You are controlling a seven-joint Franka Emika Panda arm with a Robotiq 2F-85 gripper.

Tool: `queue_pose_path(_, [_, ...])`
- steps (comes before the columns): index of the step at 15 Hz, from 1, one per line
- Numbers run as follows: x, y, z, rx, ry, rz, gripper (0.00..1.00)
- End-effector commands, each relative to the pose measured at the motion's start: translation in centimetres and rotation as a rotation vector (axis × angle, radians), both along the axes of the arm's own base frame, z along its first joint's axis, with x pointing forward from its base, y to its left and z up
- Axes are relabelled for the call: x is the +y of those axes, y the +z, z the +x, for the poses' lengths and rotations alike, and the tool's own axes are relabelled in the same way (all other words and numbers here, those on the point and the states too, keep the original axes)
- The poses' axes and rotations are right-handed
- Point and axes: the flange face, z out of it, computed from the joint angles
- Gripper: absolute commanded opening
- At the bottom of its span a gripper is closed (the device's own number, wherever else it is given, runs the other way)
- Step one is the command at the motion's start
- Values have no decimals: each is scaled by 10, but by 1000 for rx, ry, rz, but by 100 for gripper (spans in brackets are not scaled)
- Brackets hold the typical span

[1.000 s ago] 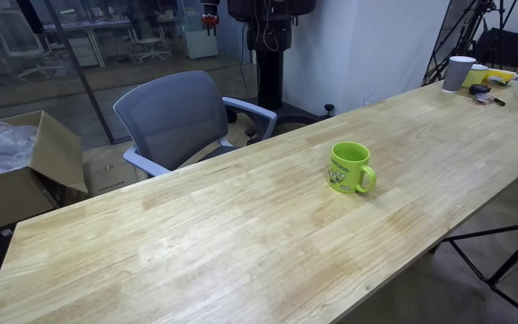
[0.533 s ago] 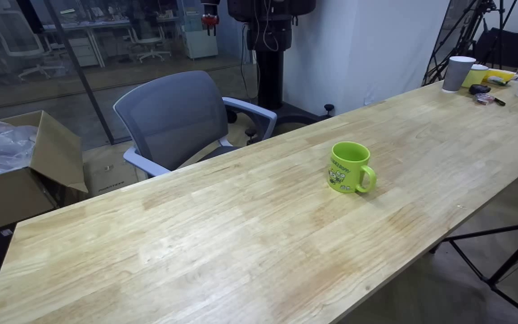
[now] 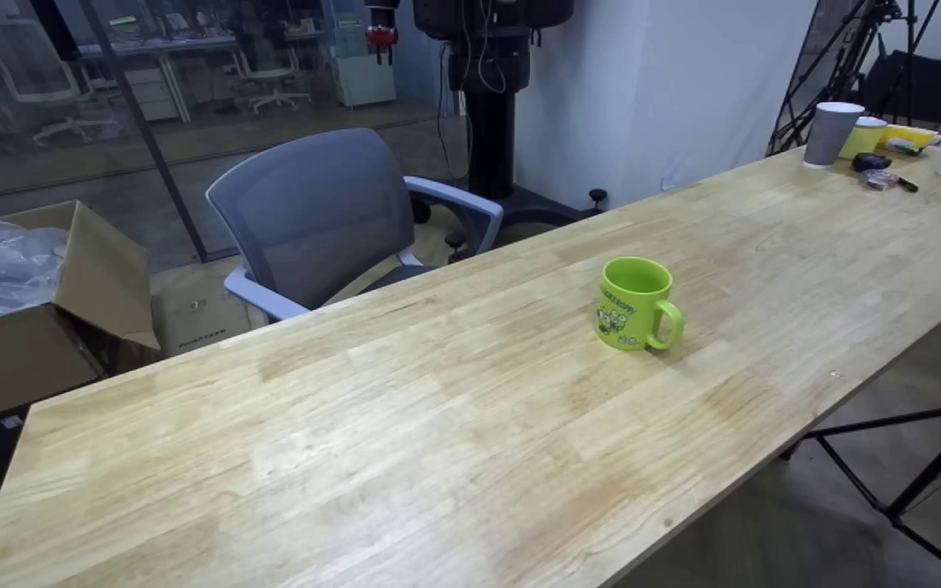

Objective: Move the mug to the right

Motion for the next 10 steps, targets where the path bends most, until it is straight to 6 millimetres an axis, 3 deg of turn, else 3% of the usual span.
queue_pose_path(1, [0,0,0,1,0,1,100])
queue_pose_path(6, [7,2,6,-28,24,-2,100])
queue_pose_path(10, [36,-34,33,-65,98,-24,100])
